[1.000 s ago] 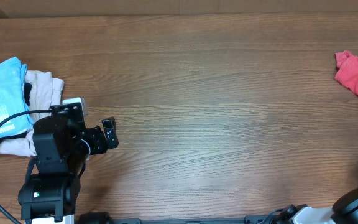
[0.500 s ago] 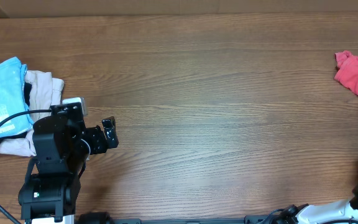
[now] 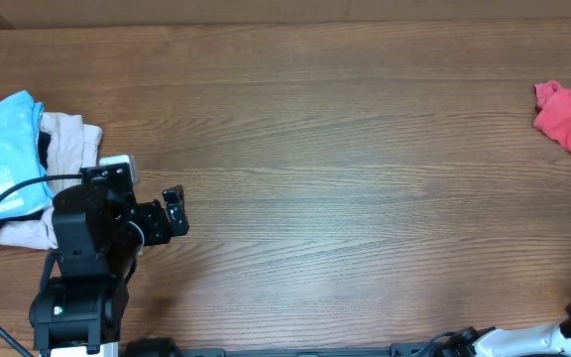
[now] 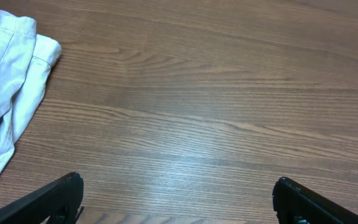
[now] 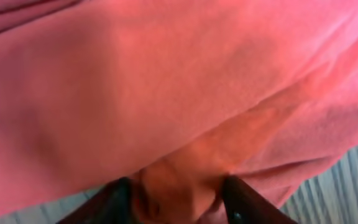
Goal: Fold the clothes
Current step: 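Reach the right gripper to the red t-shirt at the right edge and grasp it, then drag the red t-shirt with the right gripper toward the table center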
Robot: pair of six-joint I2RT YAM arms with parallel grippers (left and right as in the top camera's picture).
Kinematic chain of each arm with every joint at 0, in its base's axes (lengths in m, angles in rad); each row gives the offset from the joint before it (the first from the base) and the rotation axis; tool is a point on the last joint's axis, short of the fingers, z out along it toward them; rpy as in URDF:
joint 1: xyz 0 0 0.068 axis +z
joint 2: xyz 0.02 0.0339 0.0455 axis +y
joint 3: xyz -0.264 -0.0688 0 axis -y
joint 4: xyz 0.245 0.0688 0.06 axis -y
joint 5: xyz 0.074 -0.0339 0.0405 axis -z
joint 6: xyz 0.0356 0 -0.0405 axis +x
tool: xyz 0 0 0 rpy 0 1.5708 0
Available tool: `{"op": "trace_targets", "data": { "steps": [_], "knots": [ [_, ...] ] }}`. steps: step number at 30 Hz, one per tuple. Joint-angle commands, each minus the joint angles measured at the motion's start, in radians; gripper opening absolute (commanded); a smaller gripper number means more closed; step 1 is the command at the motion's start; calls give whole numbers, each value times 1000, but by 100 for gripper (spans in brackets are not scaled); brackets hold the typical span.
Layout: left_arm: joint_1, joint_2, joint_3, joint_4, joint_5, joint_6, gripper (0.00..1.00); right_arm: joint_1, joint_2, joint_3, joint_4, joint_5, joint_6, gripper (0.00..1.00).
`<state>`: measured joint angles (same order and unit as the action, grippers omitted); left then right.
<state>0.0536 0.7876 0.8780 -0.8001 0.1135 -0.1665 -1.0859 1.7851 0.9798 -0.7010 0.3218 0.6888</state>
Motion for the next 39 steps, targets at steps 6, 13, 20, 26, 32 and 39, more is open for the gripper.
{"op": "trace_targets", "data": {
  "steps": [6,13,20,26,32,39],
  "knots": [
    [-2,-2,27,25,10,-14,100,10,26,-29,10,-169,-75,4],
    [-2,-2,27,34,10,-14,100,212,18,76,-29,-301,-200,4],
    [-2,-2,27,54,10,-14,100,586,16,174,-73,-354,-275,4],
    [-2,-2,27,63,6,-14,100,998,16,194,10,-388,-275,4],
    [-2,-2,27,73,7,-14,100,1327,16,202,262,-406,-275,6],
    [-2,-2,27,81,8,-14,100,1477,14,357,363,-397,-310,54]
  ]
}}
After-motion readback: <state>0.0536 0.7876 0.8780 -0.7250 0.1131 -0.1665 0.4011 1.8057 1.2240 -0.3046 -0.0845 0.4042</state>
